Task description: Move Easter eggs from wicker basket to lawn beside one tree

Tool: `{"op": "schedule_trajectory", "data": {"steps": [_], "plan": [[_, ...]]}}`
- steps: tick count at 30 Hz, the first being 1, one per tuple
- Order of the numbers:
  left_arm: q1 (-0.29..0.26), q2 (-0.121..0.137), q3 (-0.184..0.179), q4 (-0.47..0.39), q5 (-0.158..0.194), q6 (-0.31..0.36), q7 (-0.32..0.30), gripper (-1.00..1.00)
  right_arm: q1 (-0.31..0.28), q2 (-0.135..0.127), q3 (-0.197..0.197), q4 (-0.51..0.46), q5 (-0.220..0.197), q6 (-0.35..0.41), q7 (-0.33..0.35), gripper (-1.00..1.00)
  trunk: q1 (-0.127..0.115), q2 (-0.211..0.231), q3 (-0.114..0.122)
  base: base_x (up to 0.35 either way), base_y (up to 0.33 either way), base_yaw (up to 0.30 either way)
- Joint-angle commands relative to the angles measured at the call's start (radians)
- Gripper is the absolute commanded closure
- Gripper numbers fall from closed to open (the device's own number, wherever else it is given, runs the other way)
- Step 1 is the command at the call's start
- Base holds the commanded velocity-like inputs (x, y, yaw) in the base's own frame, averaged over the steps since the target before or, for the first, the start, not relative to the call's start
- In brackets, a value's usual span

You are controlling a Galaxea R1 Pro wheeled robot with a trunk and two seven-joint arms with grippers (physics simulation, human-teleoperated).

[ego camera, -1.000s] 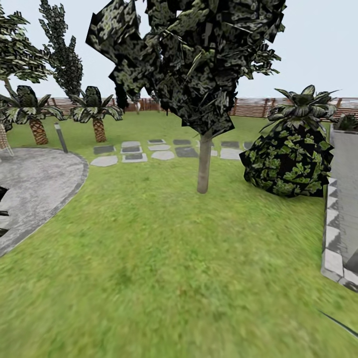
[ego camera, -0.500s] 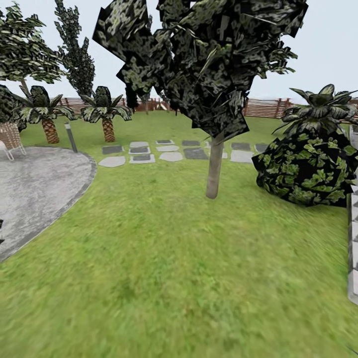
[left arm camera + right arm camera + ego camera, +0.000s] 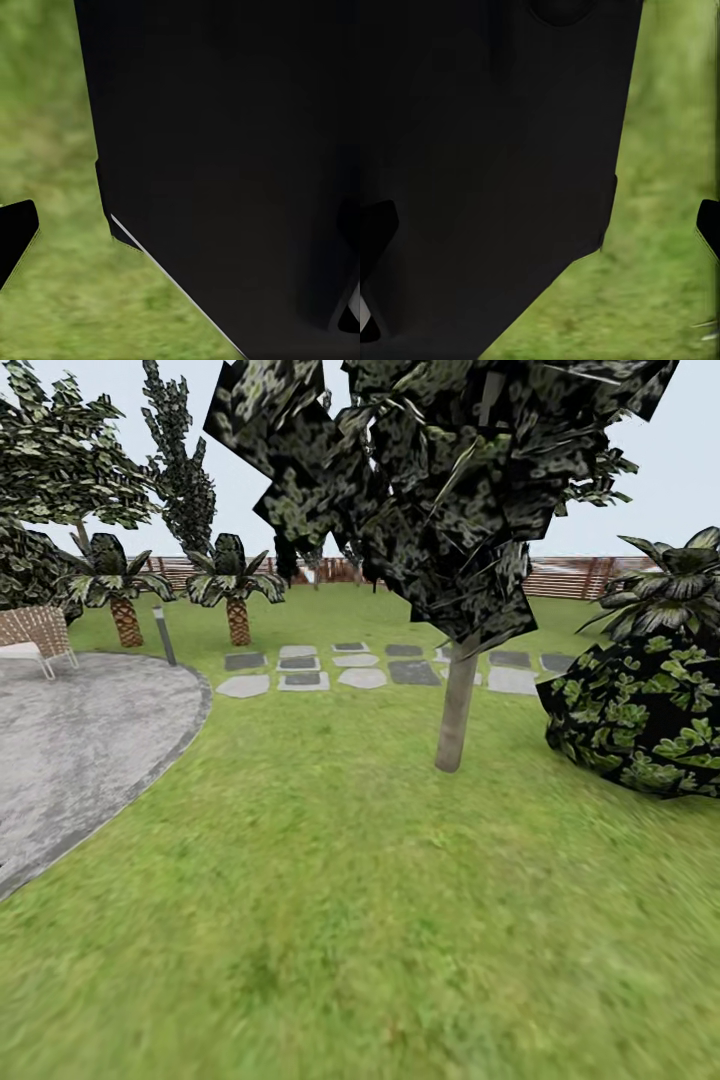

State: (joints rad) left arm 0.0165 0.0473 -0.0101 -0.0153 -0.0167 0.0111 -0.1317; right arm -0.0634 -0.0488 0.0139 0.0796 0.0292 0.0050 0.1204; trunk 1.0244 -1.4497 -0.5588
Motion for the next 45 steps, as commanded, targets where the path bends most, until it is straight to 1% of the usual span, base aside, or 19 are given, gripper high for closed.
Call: {"op": "schedule_trajectory", "data": {"steps": [1,6,27,31,35,45], "plan": [[0.0,0.0,-0.001,-0.002,-0.002,0.001,-0.003,-1.0,-0.001,0.0,0.001,0.002,0.003,0.001,0.003,-1.0,0.001,0.0,-0.001,0.34,0.0,0.002],[0.0,0.0,-0.001,-0.002,-0.002,0.0,-0.003,-1.0,-0.001,0.0,0.001,0.002,0.002,0.001,0.002,-1.0,0.001,0.0,-0.001,0.335,-0.038,0.0],[0.0,0.0,-0.001,-0.002,-0.002,0.0,-0.003,-1.0,-0.001,0.001,0.001,0.002,0.005,0.001,-0.004,-1.0,0.001,0.0,-0.001,0.314,-0.141,0.0],[0.0,0.0,-0.001,-0.002,-0.002,0.0,-0.003,-1.0,-0.001,0.001,-0.002,0.002,-0.001,0.004,-0.005,-1.0,0.001,0.0,-0.002,0.317,-0.08,0.143],[0.0,0.001,0.0,-0.002,-0.001,-0.003,-0.003,-1.0,-0.001,0.001,0.001,0.002,0.004,0.002,-0.005,-1.0,0.001,0.0,-0.003,0.119,-0.011,0.142],[0.0,0.0,0.0,-0.002,-0.001,-0.003,-0.003,-1.0,-0.001,-0.002,0.003,0.002,0.01,-0.003,-0.004,-1.0,0.001,0.0,-0.003,0.007,-0.001,0.009]]}}
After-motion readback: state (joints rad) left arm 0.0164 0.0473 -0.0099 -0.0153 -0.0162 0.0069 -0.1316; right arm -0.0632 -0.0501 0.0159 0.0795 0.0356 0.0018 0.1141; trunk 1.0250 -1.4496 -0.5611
